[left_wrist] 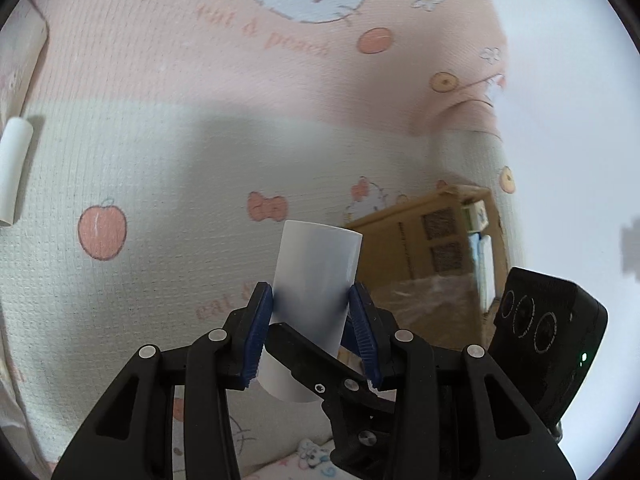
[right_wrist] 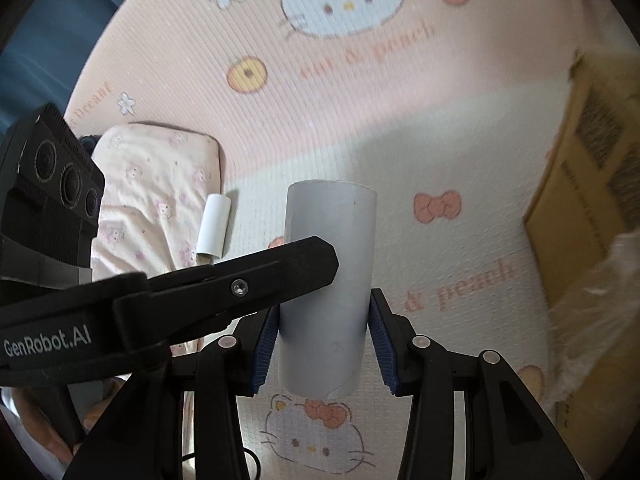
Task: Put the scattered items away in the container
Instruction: 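Carry the tube with both grippers over the cardboard box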
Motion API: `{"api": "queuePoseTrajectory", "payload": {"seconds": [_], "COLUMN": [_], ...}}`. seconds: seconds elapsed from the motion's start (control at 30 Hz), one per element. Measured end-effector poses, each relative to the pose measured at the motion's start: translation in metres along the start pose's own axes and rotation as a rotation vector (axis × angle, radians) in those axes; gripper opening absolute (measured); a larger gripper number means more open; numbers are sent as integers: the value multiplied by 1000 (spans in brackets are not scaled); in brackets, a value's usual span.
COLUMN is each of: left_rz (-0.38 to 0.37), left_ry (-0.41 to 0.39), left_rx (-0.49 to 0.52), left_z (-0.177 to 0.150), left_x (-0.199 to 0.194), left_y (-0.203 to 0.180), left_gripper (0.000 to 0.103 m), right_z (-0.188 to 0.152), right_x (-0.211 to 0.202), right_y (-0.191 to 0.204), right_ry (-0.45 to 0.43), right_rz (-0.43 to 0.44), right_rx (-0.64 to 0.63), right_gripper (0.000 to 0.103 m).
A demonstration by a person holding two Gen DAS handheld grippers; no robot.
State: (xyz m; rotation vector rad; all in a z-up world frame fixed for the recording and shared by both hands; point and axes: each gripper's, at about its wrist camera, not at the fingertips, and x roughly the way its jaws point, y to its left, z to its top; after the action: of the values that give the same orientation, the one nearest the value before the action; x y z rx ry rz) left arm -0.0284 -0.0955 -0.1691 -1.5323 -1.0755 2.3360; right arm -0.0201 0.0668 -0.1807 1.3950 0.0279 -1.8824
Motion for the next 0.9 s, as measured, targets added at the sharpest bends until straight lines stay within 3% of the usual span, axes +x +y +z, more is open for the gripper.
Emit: {"api": "queuePoseTrajectory", "payload": {"seconds": [0.27,0.9], "left_rz": [-48,-165], "left_ry": [-48,-13], "left_rx": [3,268], "left_z": [7,43], "left_x": [-11,11], "left_y": [-35,-163], "left_gripper": [44,44], "right_z": [2,27], "right_x": [-46,-135], "right_y": [7,-32], "right_ry": [-131,-365], "right_rz": [-63,-242], "right_rx": [-50,-20], "right_gripper": [41,41]}}
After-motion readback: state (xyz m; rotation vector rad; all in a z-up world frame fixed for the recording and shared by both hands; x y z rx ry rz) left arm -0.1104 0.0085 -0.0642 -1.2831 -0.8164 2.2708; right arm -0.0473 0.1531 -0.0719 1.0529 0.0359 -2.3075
